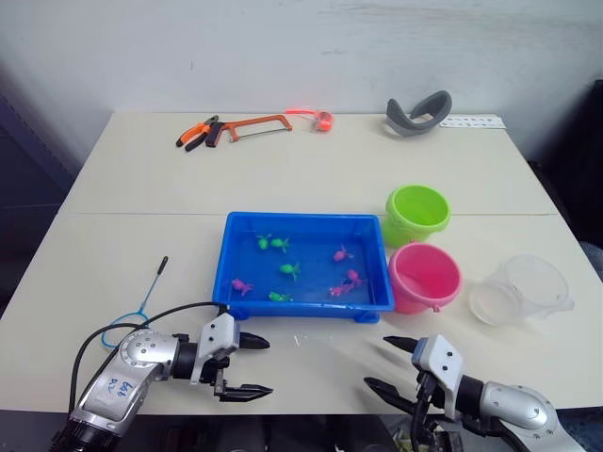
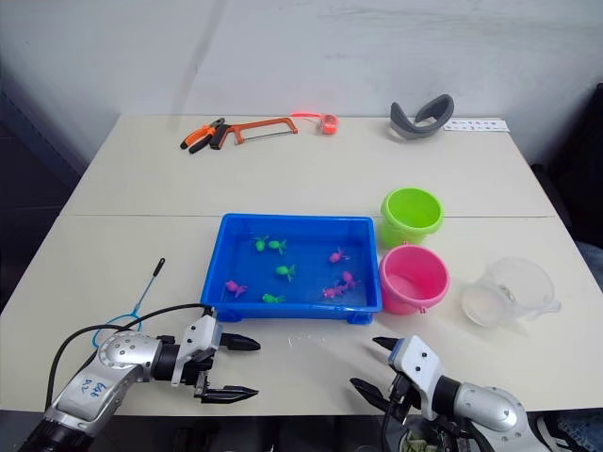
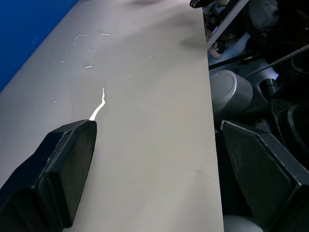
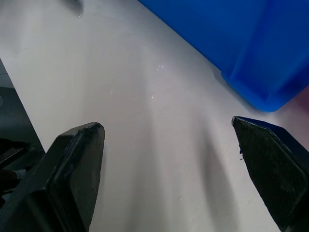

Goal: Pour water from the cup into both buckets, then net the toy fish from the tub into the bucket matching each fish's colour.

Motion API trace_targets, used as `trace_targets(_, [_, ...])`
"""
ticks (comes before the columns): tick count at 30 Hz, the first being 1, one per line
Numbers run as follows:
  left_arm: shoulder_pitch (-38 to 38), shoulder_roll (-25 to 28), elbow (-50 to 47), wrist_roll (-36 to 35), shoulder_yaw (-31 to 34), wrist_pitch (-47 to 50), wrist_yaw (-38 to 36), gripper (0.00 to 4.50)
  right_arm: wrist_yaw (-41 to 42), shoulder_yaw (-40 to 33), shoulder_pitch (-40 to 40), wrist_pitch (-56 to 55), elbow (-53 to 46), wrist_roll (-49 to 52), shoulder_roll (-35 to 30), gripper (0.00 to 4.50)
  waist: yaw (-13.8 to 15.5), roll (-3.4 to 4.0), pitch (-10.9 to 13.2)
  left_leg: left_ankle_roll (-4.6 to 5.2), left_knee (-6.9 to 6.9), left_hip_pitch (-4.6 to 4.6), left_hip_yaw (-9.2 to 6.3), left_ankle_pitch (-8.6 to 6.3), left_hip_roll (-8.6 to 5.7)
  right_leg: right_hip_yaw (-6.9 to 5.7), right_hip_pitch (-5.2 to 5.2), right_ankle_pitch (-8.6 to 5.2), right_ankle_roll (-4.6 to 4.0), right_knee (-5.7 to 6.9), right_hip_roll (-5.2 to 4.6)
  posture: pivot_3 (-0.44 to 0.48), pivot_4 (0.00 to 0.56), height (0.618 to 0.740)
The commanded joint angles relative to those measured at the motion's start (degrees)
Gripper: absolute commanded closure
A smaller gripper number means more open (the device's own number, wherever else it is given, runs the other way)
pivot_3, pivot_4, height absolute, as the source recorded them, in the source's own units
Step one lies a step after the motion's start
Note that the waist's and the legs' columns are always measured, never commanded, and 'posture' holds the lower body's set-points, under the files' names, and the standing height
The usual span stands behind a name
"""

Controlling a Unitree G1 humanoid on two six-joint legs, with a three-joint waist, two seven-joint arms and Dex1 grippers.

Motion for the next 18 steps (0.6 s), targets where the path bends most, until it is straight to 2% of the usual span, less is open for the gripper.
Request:
trace_targets(1, [-0.5, -0.4, -0.9, -1.2, 0.5, -0.2, 0.0, 0.0, -0.3, -1.1, 0.1, -0.3, -1.9, 0.4, -0.4, 0.01, 0.0, 0.0, 0.0, 0.0, 0.0, 0.0, 0.0, 0.0, 0.0, 0.0, 0.0, 0.0, 0.0, 0.0, 0.0, 0.0, 0.15, 0.74])
trace_targets(7, [-0.6, -0.4, -0.9, 0.2, 0.3, -1.4, 1.5, 0.0, -3.0, -2.5, 0.8, -1.3, -2.6, -0.8, 0.3, 0.01, 0.0, 0.0, 0.0, 0.0, 0.0, 0.0, 0.0, 0.0, 0.0, 0.0, 0.0, 0.0, 0.0, 0.01, 0.0, 0.0, 0.15, 0.74])
trace_targets(10, [-1.1, 0.6, -3.4, -3.2, 2.1, 2.3, 0.9, 0.0, -4.4, -5.5, 2.9, 0.0, -5.4, 1.2, 0.8, 0.01, 0.0, 0.01, 0.0, -0.01, 0.01, 0.0, 0.0, 0.01, 0.0, 0.0, 0.0, 0.0, 0.0, 0.02, 0.0, 0.0, 0.15, 0.74])
trace_targets(12, [-3.7, 3.5, -8.2, -12.7, 6.0, 12.0, -1.4, 0.0, -6.3, -10.6, 8.6, 2.7, -11.2, 6.1, 2.7, 0.01, 0.3, 0.02, 0.0, -0.02, -0.01, -0.01, -0.02, 0.01, 0.01, -0.01, 0.0, 0.0, 0.0, 0.03, 0.01, 0.0, 0.15, 0.74])
trace_targets(15, [-9.2, 7.4, -12.2, -22.8, 9.5, 21.8, -4.1, 0.0, -8.7, -16.6, 15.3, 4.5, -15.8, 10.6, 6.1, 0.01, 0.5, 0.01, 0.0, -0.18, -0.03, -0.11, -0.35, 0.1, 0.07, -0.14, 0.01, -0.01, -0.01, 0.08, 0.12, 0.0, 0.15, 0.74])
trace_targets(18, [-17.1, 7.7, -11.7, -28.4, 10.2, 27.5, -4.8, 0.0, -11.6, -23.3, 20.2, 5.7, -17.6, 15.6, 10.1, 0.01, 0.1, 0.06, 0.0, -0.21, -0.04, 0.06, -0.39, 0.18, 0.02, -0.14, 0.26, -0.01, -0.01, 0.07, 0.13, 0.0, 0.15, 0.74])
